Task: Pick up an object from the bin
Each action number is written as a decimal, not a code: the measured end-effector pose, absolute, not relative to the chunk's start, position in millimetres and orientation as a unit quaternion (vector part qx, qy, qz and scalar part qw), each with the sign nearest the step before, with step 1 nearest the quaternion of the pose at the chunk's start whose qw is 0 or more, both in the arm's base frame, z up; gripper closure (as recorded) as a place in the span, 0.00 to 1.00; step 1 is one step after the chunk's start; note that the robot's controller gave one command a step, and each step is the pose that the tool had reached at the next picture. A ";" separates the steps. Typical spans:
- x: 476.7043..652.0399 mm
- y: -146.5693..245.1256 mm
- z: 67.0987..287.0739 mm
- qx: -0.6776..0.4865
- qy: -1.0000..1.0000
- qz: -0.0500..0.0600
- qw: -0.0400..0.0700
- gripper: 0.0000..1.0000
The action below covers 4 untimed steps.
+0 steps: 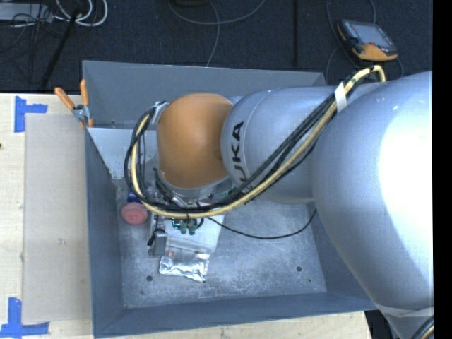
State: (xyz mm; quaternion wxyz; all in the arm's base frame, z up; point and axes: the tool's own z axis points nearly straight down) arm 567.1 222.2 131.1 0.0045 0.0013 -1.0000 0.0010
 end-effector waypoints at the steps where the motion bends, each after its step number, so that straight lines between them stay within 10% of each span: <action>1: 534.0 181.2 70.6 0.089 -0.996 -0.002 -0.002 0.00; 2: 533.3 179.3 70.0 0.086 -0.996 -0.001 0.000 1.00; 3: 492.9 148.7 237.7 0.057 -0.998 -0.001 -0.003 1.00; 4: 491.6 48.6 167.2 0.049 -0.999 0.002 0.003 1.00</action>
Offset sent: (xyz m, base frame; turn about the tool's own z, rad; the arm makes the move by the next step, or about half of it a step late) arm -0.0340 -0.0433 -0.0611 -0.1734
